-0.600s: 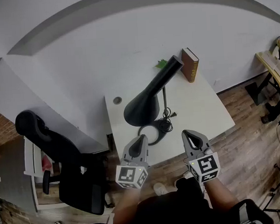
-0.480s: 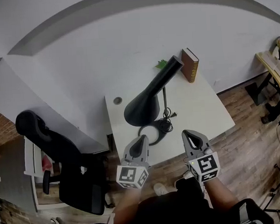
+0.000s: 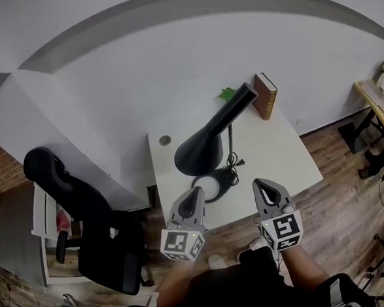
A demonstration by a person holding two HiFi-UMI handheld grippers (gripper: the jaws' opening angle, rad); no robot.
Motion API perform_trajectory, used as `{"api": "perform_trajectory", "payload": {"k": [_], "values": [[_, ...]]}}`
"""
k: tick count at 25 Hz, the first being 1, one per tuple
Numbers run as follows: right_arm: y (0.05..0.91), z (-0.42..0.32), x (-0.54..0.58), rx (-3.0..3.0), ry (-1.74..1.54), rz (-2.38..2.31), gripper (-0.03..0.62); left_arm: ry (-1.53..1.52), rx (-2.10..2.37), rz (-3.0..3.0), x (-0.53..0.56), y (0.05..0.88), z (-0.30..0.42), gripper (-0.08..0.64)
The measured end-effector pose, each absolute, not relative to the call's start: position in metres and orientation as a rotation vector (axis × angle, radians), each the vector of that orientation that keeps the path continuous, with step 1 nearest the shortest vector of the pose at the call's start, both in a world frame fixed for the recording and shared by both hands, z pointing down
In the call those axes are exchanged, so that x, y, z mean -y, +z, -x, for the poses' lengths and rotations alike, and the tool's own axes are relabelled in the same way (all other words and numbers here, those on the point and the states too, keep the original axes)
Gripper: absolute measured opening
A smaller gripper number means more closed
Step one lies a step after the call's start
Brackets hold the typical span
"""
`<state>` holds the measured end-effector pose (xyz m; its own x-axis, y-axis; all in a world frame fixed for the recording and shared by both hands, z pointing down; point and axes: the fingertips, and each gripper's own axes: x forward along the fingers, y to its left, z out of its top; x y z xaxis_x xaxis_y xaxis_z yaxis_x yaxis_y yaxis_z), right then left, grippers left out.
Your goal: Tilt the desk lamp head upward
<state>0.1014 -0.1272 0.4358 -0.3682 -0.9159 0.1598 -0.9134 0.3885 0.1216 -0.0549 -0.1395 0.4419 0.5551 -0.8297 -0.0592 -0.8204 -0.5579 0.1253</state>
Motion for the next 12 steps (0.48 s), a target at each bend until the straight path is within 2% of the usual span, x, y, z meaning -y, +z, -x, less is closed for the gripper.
{"api": "perform_trajectory", "payload": {"k": [8, 9, 10, 11, 12], "values": [[0.44, -0.091, 0.144, 2.506, 0.007, -1.564, 0.002, -0.287, 1.367, -2.549, 0.149, 0.45, 0.065, 0.011], [0.441, -0.09, 0.146, 2.499, -0.005, -1.564, 0.002, -0.309, 1.365, -2.529, 0.15, 0.45, 0.068, 0.024], [0.441, -0.09, 0.149, 2.492, -0.018, -1.566, 0.005, -0.329, 1.357, -2.509, 0.152, 0.45, 0.071, 0.075], [0.442, -0.09, 0.153, 2.486, -0.028, -1.567, 0.03, -0.346, 1.346, -2.491, 0.155, 0.45, 0.073, 0.125], [0.443, -0.089, 0.157, 2.48, -0.033, -1.567, 0.048, -0.361, 1.335, -2.476, 0.157, 0.45, 0.075, 0.145]]}}
